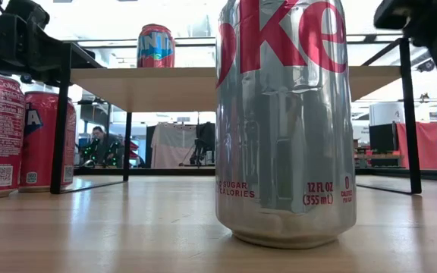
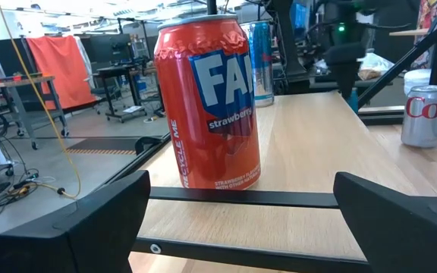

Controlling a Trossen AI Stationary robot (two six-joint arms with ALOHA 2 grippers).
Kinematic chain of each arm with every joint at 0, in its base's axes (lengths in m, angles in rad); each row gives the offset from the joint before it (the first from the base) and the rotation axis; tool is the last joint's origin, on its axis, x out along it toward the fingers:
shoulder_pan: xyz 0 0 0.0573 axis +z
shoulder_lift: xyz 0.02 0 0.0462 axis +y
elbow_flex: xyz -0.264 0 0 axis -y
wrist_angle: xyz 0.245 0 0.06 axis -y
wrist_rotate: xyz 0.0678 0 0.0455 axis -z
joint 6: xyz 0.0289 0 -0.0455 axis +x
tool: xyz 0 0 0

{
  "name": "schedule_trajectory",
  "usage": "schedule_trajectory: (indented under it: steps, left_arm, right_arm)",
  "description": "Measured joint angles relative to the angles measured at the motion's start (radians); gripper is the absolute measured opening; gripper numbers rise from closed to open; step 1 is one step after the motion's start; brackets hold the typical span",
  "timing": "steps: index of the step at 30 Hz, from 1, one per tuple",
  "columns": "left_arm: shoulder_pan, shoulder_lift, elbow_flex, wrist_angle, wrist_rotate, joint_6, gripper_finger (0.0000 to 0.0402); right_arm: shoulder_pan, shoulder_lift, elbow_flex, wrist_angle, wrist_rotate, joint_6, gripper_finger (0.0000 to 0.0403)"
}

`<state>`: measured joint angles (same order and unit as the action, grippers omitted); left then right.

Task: Place canned beverage on shelf
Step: Put the blue soda can on the shelf aligned with the other blue soda can

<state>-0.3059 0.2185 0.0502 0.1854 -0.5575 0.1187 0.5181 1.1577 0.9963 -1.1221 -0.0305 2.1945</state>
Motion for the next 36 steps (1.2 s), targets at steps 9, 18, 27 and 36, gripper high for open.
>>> schedule_trajectory:
  steps: [9,18,27,36]
  left_arm:
    - [0.0,0.0,0.0,-0.001,0.0,0.0,0.04]
    - [0.0,0.0,0.0,-0.001,0.0,0.0,0.04]
    - [0.0,0.0,0.0,-0.001,0.0,0.0,0.04]
    - [0.0,0.0,0.0,-0.002,0.0,0.0,0.04]
  right_arm:
    - [0.102,0.168,0.14,-0.049,0.026,0.057,0.0243]
    - [0.104,0.446,0.459,-0.286,0.073,-0.061,0.0242]
    - [0.101,0.595,0.715,-0.391,0.151,-0.113,0.024]
    - [0.09,0.628,0.862,-0.436,0.154,-0.182,0.0241]
